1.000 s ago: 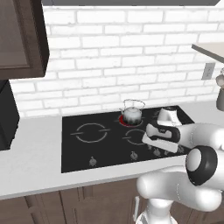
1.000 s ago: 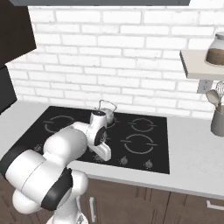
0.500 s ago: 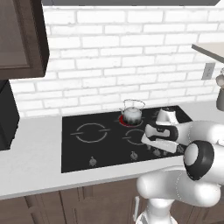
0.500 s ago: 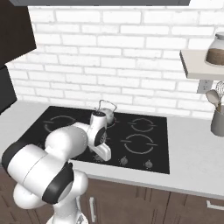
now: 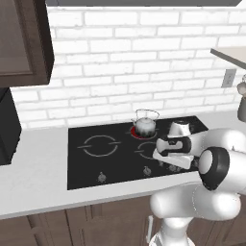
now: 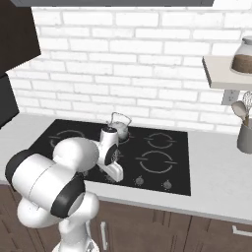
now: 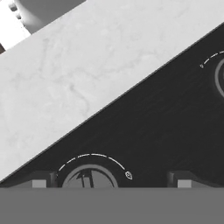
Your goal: Turn off the rear center burner of the stove.
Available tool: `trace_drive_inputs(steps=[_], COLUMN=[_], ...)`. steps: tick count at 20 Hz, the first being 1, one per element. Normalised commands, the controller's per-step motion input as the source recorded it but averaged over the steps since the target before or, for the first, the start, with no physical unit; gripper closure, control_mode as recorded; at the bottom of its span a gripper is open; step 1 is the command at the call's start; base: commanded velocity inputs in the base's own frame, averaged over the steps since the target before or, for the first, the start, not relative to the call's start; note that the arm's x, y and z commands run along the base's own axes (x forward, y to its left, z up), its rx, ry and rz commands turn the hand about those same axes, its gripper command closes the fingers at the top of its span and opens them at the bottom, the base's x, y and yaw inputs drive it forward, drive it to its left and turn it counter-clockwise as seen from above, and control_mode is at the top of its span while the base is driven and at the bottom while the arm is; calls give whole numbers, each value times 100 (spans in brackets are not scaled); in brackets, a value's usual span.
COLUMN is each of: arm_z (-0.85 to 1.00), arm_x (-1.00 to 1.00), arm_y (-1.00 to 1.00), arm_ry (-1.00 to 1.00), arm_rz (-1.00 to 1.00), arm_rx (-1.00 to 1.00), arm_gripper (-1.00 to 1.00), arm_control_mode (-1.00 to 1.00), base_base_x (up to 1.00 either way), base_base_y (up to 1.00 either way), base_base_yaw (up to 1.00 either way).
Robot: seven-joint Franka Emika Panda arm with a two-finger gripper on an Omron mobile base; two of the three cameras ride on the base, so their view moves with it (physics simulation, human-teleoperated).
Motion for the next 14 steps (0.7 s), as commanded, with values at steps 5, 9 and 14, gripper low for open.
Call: trace_drive_inputs(steps=[5, 9, 14], arm_z=[-20, -16, -20], arm_x=[0, 0, 0], arm_y=[16, 6, -1], arm_ry=[0, 0, -1], arm_rz=[0, 0, 4], arm_rx=[-3, 0, 0], arm_gripper=[100, 100, 100], arm_control_mode=[-100, -100, -100], base_base_x=[0, 0, 0], base_base_y=[0, 0, 0], base_base_yaw=[0, 0, 0])
